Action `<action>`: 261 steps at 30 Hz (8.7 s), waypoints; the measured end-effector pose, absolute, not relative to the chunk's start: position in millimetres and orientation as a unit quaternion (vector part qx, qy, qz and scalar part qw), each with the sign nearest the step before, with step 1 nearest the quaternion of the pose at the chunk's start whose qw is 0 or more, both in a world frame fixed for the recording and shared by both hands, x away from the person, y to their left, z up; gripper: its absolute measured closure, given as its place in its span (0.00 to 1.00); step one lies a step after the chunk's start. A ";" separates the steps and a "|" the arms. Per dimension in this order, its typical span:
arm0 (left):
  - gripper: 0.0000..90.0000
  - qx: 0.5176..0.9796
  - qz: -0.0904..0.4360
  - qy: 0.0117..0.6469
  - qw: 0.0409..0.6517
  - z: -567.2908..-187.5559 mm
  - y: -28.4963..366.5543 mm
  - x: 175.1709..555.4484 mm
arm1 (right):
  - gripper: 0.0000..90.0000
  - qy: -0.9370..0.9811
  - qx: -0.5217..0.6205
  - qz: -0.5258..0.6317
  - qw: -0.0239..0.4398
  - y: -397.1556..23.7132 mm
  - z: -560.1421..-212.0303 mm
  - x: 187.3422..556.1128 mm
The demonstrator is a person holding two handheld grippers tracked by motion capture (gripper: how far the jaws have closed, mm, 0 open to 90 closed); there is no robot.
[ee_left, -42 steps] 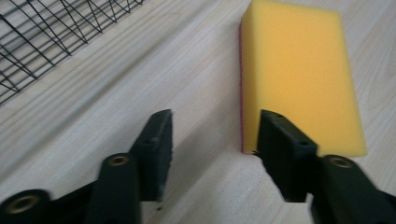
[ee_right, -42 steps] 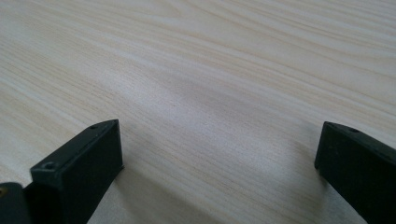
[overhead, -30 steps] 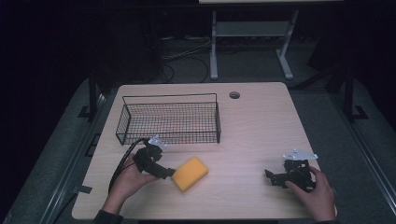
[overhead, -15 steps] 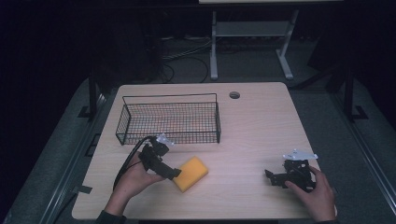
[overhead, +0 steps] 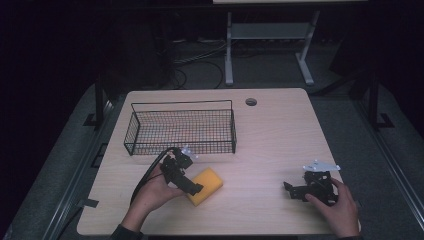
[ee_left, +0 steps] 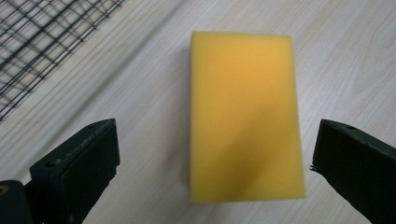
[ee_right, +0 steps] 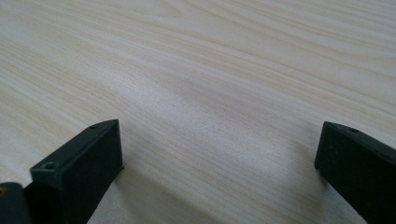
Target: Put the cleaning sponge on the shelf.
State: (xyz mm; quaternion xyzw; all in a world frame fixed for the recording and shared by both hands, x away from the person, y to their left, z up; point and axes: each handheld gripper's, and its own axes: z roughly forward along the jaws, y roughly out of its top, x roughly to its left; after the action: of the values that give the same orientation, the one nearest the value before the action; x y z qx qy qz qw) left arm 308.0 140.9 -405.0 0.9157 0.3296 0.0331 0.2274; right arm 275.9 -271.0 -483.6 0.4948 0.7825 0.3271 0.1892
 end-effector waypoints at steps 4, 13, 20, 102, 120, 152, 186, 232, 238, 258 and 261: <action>0.00 0.920 0.029 0.323 0.222 -408.2 132.7 308.6 | 0.00 0.783 0.495 0.327 0.189 -271.0 -483.6 275.9; 0.00 0.927 0.023 0.310 0.210 -415.8 116.4 310.1 | 0.00 0.782 0.495 0.327 0.189 -270.9 -483.6 275.8; 0.00 0.932 0.020 0.302 0.197 -425.7 102.2 311.8 | 0.00 0.783 0.494 0.327 0.189 -271.0 -483.6 275.9; 0.25 0.936 0.020 0.293 0.191 -414.3 116.6 316.5 | 0.00 0.783 0.495 0.327 0.189 -270.9 -483.6 275.9; 0.25 0.935 0.030 0.292 0.199 -393.1 118.1 325.5 | 0.00 0.782 0.495 0.327 0.189 -270.9 -483.6 275.8; 0.25 0.926 0.049 0.309 0.211 -357.0 128.7 361.7 | 0.00 0.782 0.497 0.327 0.188 -270.7 -483.5 275.6; 0.25 0.909 0.085 0.349 0.212 -339.1 167.5 410.2 | 0.00 0.783 0.494 0.327 0.189 -271.0 -483.6 275.9; 0.25 0.866 0.144 0.437 0.196 -352.5 251.0 463.2 | 0.00 0.783 0.494 0.327 0.189 -271.1 -483.6 275.9; 0.25 0.863 0.142 0.444 0.196 -357.6 258.7 466.4 | 0.00 0.783 0.494 0.328 0.189 -271.0 -483.6 275.9; 0.25 0.852 0.124 0.474 0.185 -389.2 274.1 475.4 | 0.00 0.783 0.494 0.327 0.189 -271.0 -483.7 275.9; 0.25 0.851 0.123 0.476 0.187 -390.9 274.9 475.7 | 0.00 0.783 0.494 0.327 0.189 -271.0 -483.6 275.9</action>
State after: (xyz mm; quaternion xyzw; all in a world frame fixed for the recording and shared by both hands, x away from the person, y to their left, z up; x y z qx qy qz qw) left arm 475.7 274.9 -390.9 0.8506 0.4758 0.1230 0.1868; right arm 275.9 -271.0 -483.6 0.4944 0.7827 0.3272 0.1892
